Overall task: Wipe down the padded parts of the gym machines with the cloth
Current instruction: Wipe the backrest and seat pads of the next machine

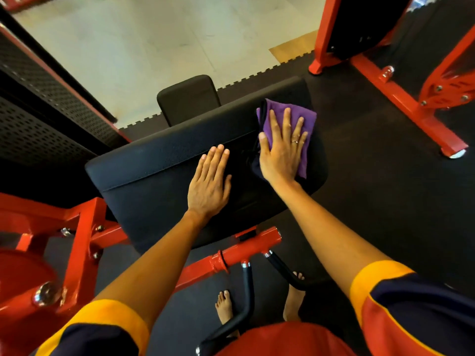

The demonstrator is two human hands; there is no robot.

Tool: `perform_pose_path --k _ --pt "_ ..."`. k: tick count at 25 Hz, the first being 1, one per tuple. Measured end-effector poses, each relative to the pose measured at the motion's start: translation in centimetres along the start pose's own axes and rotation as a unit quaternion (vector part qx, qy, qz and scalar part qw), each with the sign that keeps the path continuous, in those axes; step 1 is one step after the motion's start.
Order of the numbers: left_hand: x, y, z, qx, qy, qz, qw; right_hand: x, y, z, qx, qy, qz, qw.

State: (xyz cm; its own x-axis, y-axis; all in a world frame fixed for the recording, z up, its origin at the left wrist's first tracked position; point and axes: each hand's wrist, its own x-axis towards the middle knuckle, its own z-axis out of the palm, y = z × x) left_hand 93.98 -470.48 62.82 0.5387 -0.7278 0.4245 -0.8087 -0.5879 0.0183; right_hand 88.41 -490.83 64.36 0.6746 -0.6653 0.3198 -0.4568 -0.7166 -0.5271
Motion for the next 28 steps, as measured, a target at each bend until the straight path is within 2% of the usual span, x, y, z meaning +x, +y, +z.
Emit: perform_pose_path --k 3,5,7,9,12,13,15,19,21,23,25,27,28 --pt "0.3 1.4 0.4 0.006 0.022 -0.098 0.995 -2.4 -2.0 0.8 -0.007 -0.03 -0.142 0.989" --pt "0.5 1.7 0.7 0.009 0.021 -0.126 0.992 -4.2 -0.1 0.5 -0.013 -0.063 -0.245 0.967" --pt "0.6 1.8 0.8 0.008 0.028 -0.157 0.987 -3.5 2.5 -0.6 -0.029 -0.071 -0.302 0.95" --pt "0.7 2.1 0.9 0.013 0.044 -0.184 0.982 -1.3 3.4 -1.4 -0.038 -0.059 -0.266 0.961" --pt "0.6 2.0 0.9 0.008 0.062 -0.237 0.97 0.5 0.3 -0.8 -0.024 -0.035 -0.167 0.985" --pt "0.7 1.9 0.9 0.002 0.074 -0.264 0.962 0.1 -1.4 -0.1 -0.02 -0.035 -0.18 0.983" --pt "0.9 1.9 0.8 -0.005 0.099 -0.305 0.947 -1.2 -3.9 1.3 -0.008 -0.062 -0.262 0.963" --pt "0.8 1.9 1.0 0.003 0.091 -0.298 0.95 -0.2 -3.1 1.1 -0.046 -0.081 -0.383 0.919" --pt "1.0 2.1 1.0 0.007 0.088 -0.299 0.95 1.4 -1.3 -0.1 -0.059 -0.082 -0.404 0.909" --pt "1.0 2.0 0.9 0.007 0.084 -0.302 0.95 2.0 0.8 -1.1 -0.042 -0.069 -0.356 0.931" --pt "0.9 2.1 0.9 0.005 0.081 -0.301 0.95 1.5 1.7 -1.2 -0.027 -0.045 -0.274 0.96" --pt "0.9 2.1 0.8 0.007 0.08 -0.3 0.951 -0.2 -0.2 -0.2 -0.025 -0.033 -0.217 0.975" --pt "1.0 2.0 0.9 0.006 0.082 -0.298 0.951 -1.0 -1.7 0.3 -0.027 -0.032 -0.217 0.975"
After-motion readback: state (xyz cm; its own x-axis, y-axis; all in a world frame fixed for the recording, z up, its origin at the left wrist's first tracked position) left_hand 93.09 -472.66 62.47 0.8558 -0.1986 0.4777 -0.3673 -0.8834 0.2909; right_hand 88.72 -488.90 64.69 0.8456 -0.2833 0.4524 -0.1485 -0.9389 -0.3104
